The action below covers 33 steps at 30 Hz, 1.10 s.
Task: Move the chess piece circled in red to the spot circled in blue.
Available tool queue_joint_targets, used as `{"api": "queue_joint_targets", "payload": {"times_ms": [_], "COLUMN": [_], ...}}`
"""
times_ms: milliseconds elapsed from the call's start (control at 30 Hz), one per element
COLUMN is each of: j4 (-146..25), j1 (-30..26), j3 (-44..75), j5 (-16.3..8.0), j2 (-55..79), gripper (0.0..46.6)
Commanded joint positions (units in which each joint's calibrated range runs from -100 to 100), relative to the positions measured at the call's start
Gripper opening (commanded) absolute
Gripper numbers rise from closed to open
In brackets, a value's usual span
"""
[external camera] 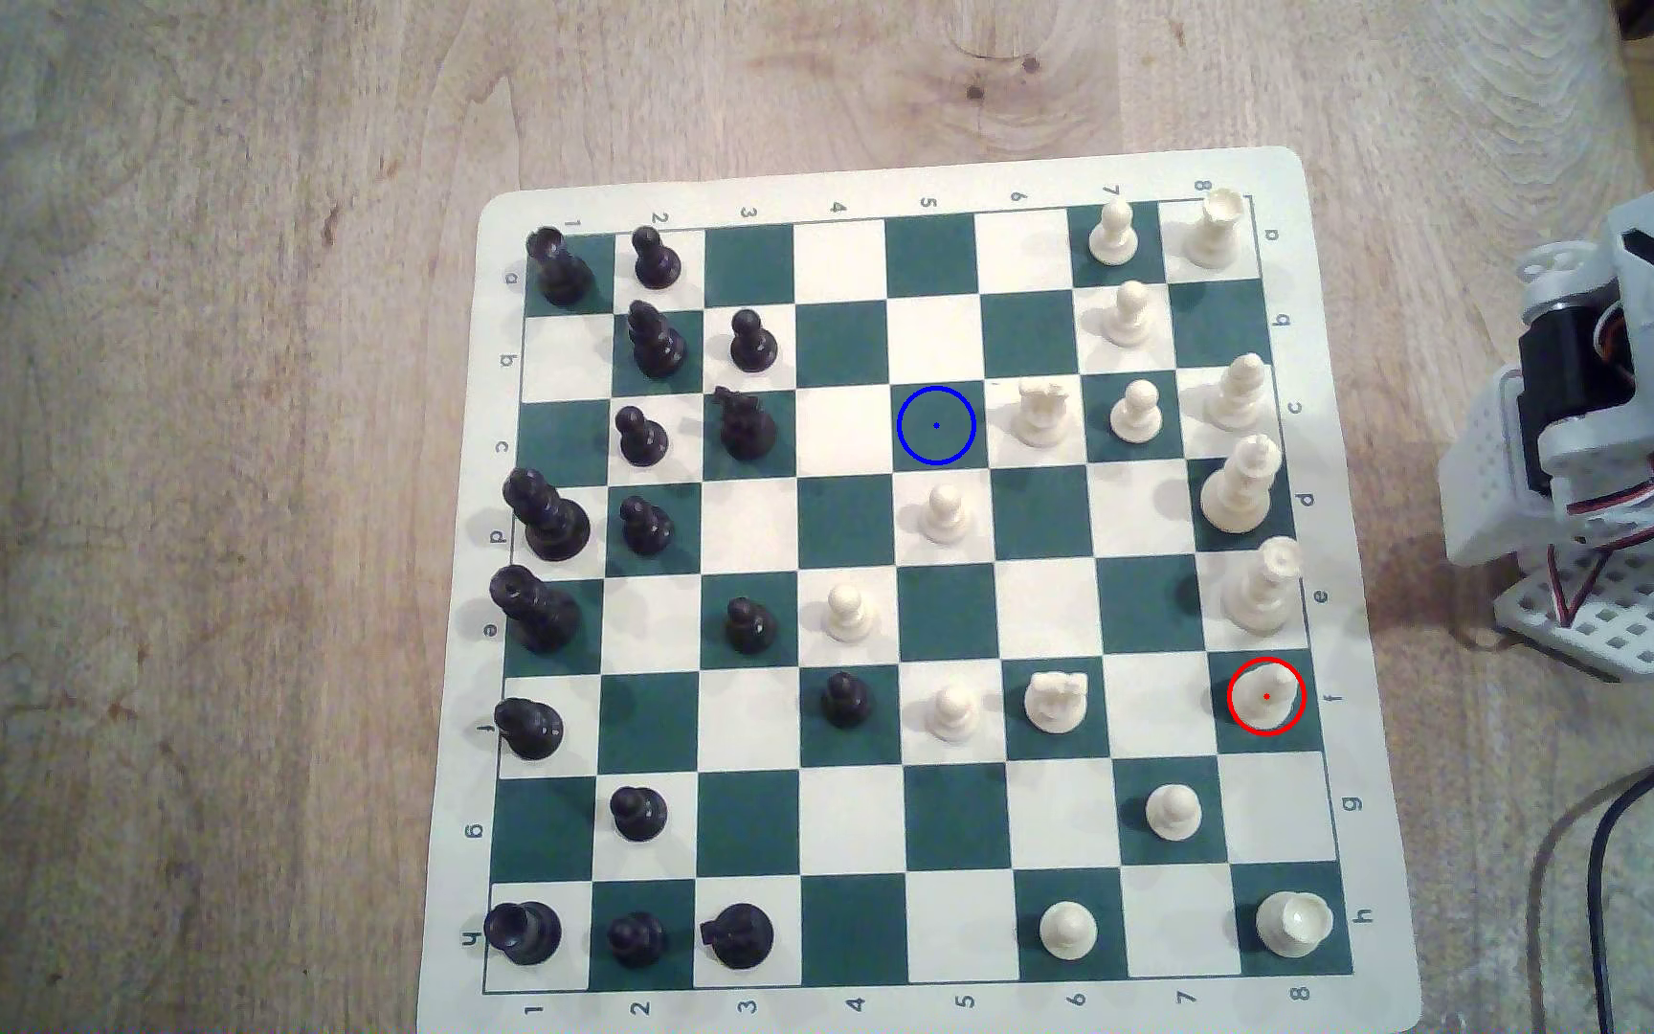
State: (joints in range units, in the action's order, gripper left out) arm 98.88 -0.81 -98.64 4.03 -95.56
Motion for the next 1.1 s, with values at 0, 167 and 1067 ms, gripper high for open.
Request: {"api": "queue_joint_targets", "payload": {"times_ms": [0, 167, 1067], "j4": [0.5, -15.2, -149.6], "j1": [0.1, -0.5, 1.9], "j3": [-1.3, 0.7, 51.3], "j5": [0.1, 0.1, -3.5], "j2": [-0.2, -0.2, 15.0], "gripper": [0.2, 0.2, 0.3]}}
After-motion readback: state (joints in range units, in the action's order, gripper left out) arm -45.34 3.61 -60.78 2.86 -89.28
